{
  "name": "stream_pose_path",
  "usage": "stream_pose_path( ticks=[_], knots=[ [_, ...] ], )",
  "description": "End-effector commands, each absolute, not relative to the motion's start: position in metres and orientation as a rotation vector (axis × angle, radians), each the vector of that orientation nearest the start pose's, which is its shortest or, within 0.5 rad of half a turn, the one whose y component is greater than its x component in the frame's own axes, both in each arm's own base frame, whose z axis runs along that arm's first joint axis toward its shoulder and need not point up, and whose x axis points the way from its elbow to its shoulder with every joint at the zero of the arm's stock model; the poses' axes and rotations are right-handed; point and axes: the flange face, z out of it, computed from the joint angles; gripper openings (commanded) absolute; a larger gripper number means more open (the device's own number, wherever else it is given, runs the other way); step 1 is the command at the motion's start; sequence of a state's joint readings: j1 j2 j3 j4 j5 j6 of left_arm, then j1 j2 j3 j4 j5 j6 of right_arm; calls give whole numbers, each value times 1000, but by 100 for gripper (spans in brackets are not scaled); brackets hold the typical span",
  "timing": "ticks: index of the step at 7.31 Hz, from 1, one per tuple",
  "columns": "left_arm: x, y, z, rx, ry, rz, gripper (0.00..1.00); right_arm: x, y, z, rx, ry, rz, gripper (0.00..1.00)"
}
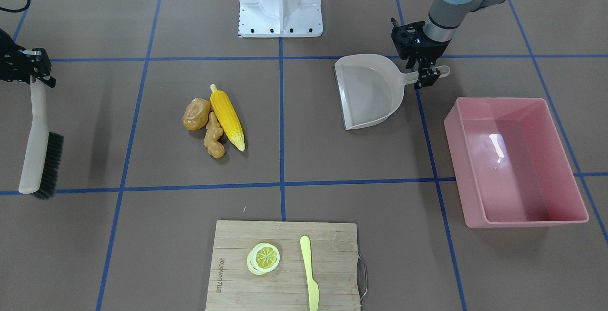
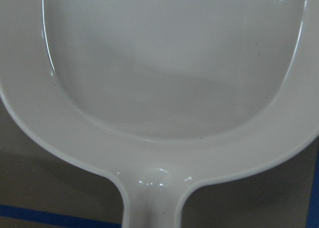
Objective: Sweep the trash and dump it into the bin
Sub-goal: 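Lift the dustpan with the left gripper while the right gripper lifts the brush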
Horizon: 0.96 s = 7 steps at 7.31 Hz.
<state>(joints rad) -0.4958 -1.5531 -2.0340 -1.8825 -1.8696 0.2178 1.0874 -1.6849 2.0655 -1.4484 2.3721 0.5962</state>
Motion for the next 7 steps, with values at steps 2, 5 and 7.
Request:
stream_pose_path(
  ticks=[2, 5, 7],
  knots=[
    [370, -320, 408, 610, 675, 1336, 0, -135, -392, 450, -19, -1064, -127, 0],
    [347, -316, 381, 644, 703, 1322, 0, -146, -399, 452, 12, -1157, -35, 0],
    [350, -319, 362, 624, 691, 1327, 0, -182, -412, 469, 17, -1233, -62, 0]
  ],
)
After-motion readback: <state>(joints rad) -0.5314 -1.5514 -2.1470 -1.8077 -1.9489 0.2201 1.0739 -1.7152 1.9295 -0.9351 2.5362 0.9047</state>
